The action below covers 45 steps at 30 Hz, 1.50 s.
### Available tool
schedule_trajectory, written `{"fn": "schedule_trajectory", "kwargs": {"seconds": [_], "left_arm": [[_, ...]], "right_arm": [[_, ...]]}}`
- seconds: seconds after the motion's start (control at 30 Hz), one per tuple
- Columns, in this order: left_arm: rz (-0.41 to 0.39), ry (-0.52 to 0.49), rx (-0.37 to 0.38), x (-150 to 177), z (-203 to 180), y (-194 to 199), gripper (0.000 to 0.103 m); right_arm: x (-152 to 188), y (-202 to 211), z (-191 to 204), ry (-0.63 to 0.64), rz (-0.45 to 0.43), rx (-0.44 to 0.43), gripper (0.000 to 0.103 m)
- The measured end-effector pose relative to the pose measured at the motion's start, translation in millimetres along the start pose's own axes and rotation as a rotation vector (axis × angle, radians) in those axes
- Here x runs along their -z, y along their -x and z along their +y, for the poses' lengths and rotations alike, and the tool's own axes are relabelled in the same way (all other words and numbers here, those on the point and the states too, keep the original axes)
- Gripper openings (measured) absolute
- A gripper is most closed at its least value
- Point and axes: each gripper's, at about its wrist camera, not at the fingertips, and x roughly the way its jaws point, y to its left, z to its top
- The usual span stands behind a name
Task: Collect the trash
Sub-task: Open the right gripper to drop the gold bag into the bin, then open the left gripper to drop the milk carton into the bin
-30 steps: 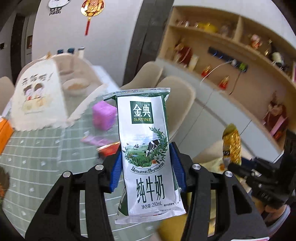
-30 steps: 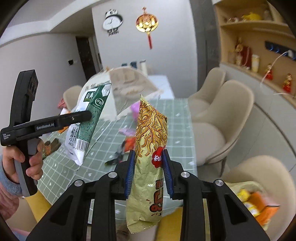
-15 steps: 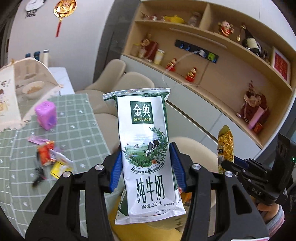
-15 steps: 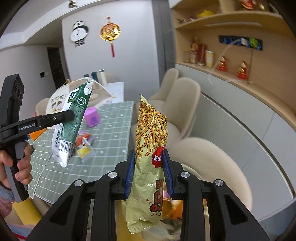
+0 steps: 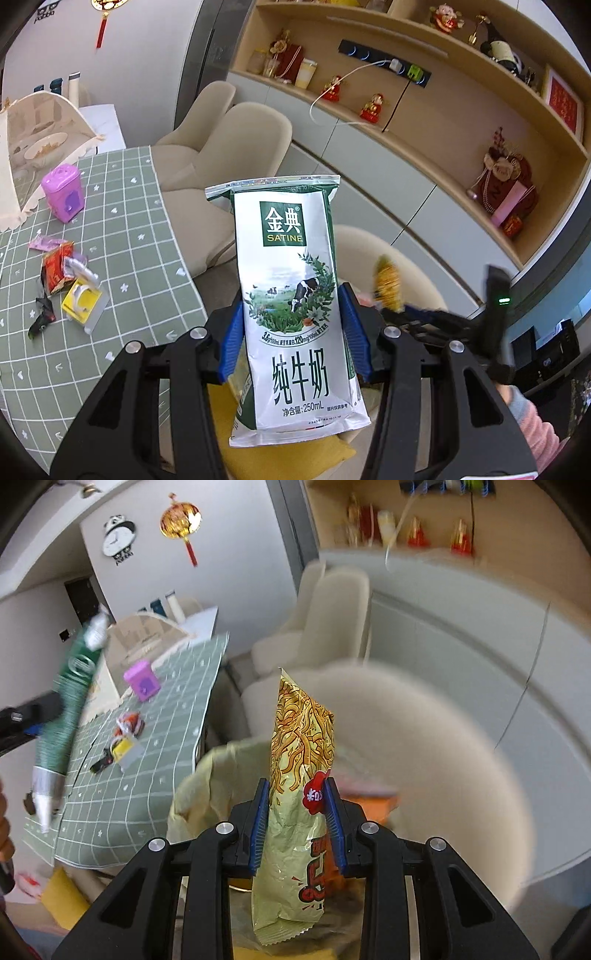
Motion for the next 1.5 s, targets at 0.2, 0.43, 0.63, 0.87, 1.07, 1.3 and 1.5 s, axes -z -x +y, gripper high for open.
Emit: {"fn": "schedule_trajectory", "kwargs": {"seconds": [0.2,0.43,0.63,0.87,1.07,1.3,1.5], "left_arm": [[0.018,0.022,-0.057,8.3,24.3,3.9,0.046],[0.038,0.056,-0.080,17.3,42.4,1.5,0.046],[0.050,0.063,-0.055,19.5,31.4,-9.5,0.046],[0.069,0.036,0.009,26.2,-7.5,-33.9,0.046],[0.098,0.055,0.036,39.2,-39.8,-68.4,0.046],[0.094,0.084,0.025,42.8,-67.8,-112.6,0.046],[0.132,0.121,0.021,52.5,-71.4,-127.8,0.047]], "right_arm": [[24.9,-68.8,24.6,0.011,0.158,-0.086,0.028],[34.4,-94.1,33.9,0.048,0.278,-0.067,0.031],[22.3,-55.2,31.6,0.058,0.195,-0.067,0.049],[8.5,15.5,18.3,0.080,0.031,0.018,0.049],[7.4,52.8,-7.6,0.032,-0.040,0.079,0.049],[17.9,77.4,-41.1,-0.035,-0.081,0.099,0.049],[27.6,86.1,-54.7,-0.076,-0.102,0.092,0.049]]}}
